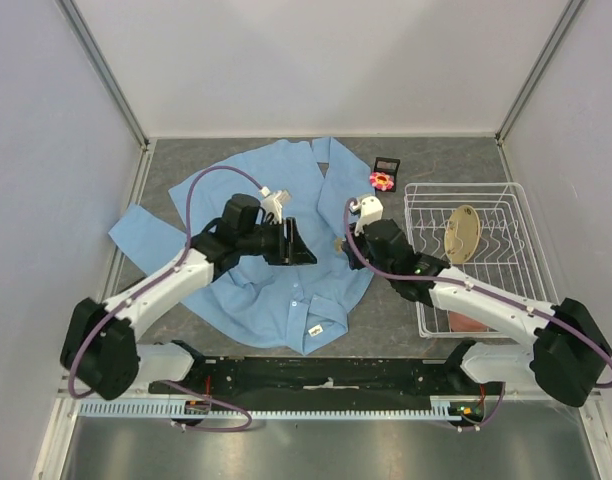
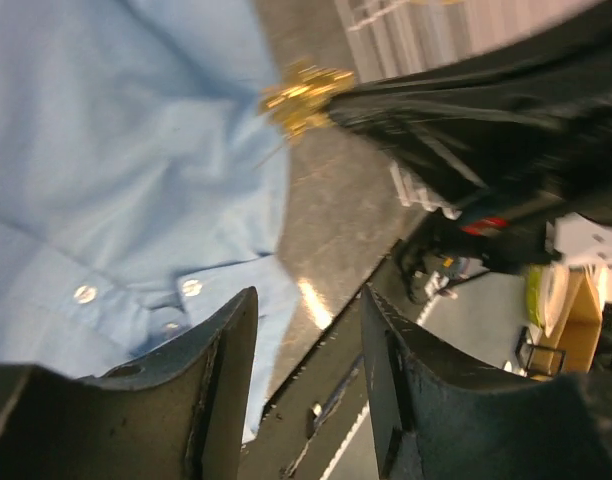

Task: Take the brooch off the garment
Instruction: Remove the brooch from the clothes, then close the brooch.

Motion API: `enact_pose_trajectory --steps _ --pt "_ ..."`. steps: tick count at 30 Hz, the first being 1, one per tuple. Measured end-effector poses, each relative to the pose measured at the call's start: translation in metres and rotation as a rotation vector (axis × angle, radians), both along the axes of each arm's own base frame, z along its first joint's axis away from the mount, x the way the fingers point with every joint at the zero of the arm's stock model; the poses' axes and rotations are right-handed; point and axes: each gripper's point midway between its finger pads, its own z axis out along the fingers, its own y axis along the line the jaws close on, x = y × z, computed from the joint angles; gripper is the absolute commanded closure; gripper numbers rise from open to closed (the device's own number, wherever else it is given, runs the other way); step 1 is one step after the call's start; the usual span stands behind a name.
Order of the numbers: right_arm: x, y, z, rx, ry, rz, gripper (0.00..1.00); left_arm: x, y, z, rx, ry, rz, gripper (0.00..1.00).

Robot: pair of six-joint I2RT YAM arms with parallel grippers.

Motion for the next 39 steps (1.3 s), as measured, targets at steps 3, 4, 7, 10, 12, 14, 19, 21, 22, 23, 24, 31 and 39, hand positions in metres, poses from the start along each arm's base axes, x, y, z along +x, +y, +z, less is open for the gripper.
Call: enact_pose_trajectory --steps 3,4,7,10,12,14,19,21,22,23,24,31,39 --pt "-0.015 0.018 0.010 0.149 0.091 0.122 1.00 -0.015 -0.002 0.046 -0.101 -0.106 -0.074 0.50" --pt "-0.021 0.022 0.015 0.199 0.118 0.161 1.00 -0.020 -0.001 0.055 -0.119 -0.128 -0.087 0.50" --pt "-0.032 0.026 0.037 0.339 0.177 0.236 1.00 -0.038 0.010 0.080 -0.167 -0.221 -0.093 0.48" --pt "-0.040 0.026 0.067 0.479 0.203 0.304 1.00 -0.049 0.022 0.087 -0.186 -0.268 -0.060 0.49" --pt "-0.049 0.029 0.081 0.537 0.216 0.359 1.00 -0.050 0.026 0.082 -0.176 -0.240 -0.020 0.49" --pt "-0.060 0.035 0.090 0.578 0.237 0.419 1.00 -0.049 0.025 0.073 -0.173 -0.187 -0.001 0.52" --pt "-0.072 0.043 0.107 0.644 0.251 0.494 1.00 -0.051 0.007 0.048 -0.224 -0.031 -0.053 0.53" --pt "-0.073 0.044 0.111 0.657 0.245 0.504 1.00 -0.057 0.002 0.049 -0.272 -0.002 -0.084 0.53" --pt "-0.073 0.045 0.112 0.663 0.244 0.507 1.00 -0.060 -0.001 0.055 -0.305 -0.001 -0.107 0.53" --pt "-0.072 0.046 0.114 0.668 0.241 0.511 1.00 -0.062 -0.004 0.064 -0.341 -0.009 -0.129 0.53" --pt "-0.072 0.047 0.114 0.671 0.240 0.513 1.00 -0.063 -0.007 0.071 -0.369 -0.014 -0.147 0.52" --pt "-0.073 0.052 0.110 0.669 0.250 0.524 1.00 -0.077 -0.016 0.115 -0.536 -0.040 -0.269 0.51" --pt "-0.087 0.063 0.104 0.640 0.261 0.565 1.00 -0.077 -0.020 0.131 -0.587 0.005 -0.281 0.51"
